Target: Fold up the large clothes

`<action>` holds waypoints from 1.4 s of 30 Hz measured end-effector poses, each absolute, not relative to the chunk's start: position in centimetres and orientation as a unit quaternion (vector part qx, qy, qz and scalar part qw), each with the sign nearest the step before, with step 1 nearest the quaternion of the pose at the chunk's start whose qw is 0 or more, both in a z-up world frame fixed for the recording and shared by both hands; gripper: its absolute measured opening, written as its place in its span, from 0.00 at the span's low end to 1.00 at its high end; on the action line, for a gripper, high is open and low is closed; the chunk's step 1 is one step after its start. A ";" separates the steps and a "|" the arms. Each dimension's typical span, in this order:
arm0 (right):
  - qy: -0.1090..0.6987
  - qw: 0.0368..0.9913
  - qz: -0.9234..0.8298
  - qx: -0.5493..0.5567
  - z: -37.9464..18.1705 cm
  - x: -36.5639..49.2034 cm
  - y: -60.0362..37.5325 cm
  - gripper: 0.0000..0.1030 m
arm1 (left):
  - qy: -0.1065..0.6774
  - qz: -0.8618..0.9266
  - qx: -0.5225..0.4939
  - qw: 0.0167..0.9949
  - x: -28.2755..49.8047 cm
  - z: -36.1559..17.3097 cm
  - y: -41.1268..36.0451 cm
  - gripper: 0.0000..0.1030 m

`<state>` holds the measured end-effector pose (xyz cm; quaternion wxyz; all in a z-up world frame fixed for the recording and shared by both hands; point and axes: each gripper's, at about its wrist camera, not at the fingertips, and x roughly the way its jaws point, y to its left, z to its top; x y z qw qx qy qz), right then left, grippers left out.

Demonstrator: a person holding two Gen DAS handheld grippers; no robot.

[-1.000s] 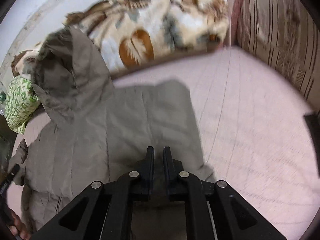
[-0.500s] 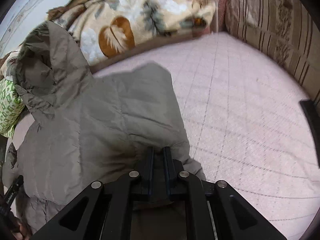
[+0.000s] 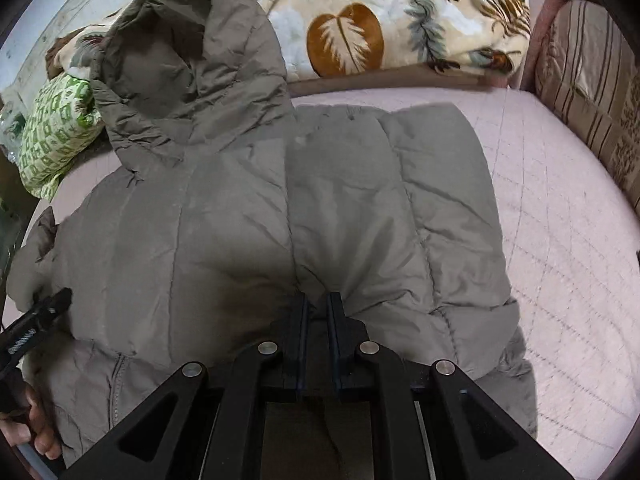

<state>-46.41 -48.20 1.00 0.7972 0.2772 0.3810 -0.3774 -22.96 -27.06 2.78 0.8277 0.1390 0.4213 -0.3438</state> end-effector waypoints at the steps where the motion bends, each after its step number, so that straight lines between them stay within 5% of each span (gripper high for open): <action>1: 0.379 0.799 -0.378 0.275 1.4 -46.4 -48.2 0.08 | 0.416 -0.350 0.132 0.829 -23.0 3.4 -26.8 0.61; 7: 0.327 0.819 -0.378 0.282 3.7 -47.3 -47.1 0.23 | 0.373 -0.347 0.065 0.858 -20.8 7.7 -23.0 0.70; 21: 0.349 0.827 -0.365 0.247 3.2 -46.0 -45.1 0.23 | 0.401 -0.174 -0.056 0.898 -2.7 6.4 -3.0 0.72; 26: 0.354 0.828 -0.366 0.235 3.1 -45.5 -44.4 0.23 | 0.447 -0.146 -0.203 0.859 4.3 3.1 4.8 0.72; 36: 0.357 0.828 -0.372 0.221 2.6 -44.2 -44.3 0.24 | 0.439 -0.171 -0.263 0.842 12.0 -0.1 4.2 0.70; 39: 0.352 0.829 -0.373 0.223 2.5 -44.4 -44.4 0.23 | 0.423 -0.124 -0.222 0.870 11.7 -0.4 2.7 0.40; 40: 0.350 0.829 -0.375 0.224 2.5 -44.5 -44.5 0.23 | 0.422 -0.112 -0.213 0.874 11.7 -0.4 2.6 0.21; 42: 0.348 0.828 -0.376 0.228 2.5 -44.6 -44.7 0.23 | 0.411 -0.117 -0.227 0.875 11.3 0.1 2.6 0.14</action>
